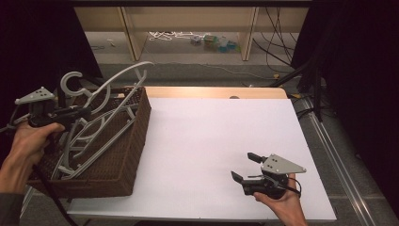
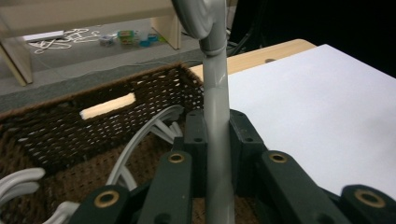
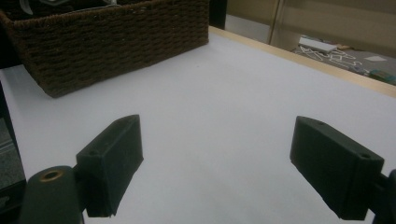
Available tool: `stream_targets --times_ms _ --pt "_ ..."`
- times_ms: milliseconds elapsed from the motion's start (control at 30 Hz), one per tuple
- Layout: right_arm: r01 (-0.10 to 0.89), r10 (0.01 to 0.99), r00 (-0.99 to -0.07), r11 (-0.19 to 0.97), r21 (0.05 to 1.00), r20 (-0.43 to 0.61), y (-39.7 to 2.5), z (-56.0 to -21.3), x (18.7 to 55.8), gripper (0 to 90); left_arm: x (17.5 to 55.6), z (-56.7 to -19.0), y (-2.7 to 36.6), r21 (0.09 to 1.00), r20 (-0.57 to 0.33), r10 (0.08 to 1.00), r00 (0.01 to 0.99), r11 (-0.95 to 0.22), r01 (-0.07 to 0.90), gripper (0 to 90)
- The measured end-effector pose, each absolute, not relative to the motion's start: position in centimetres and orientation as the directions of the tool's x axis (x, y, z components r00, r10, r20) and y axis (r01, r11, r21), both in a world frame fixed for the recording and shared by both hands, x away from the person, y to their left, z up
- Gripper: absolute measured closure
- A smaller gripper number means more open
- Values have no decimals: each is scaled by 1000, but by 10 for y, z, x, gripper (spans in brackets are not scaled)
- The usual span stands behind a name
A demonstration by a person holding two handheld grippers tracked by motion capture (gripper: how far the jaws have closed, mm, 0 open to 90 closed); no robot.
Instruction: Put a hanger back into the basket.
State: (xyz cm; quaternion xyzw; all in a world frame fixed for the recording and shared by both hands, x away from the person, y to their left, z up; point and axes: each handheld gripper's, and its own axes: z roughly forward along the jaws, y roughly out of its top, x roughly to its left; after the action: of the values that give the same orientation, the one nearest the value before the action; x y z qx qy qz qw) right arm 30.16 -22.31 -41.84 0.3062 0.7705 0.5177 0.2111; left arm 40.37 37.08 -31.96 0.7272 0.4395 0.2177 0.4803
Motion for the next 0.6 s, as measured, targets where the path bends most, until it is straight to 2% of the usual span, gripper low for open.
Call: stream_targets --times_ms 600 --pt "267 686 -727 291 919 -6 -224 -418 302 179 393 -347 393 866 -134 851 508 -149 477 795"
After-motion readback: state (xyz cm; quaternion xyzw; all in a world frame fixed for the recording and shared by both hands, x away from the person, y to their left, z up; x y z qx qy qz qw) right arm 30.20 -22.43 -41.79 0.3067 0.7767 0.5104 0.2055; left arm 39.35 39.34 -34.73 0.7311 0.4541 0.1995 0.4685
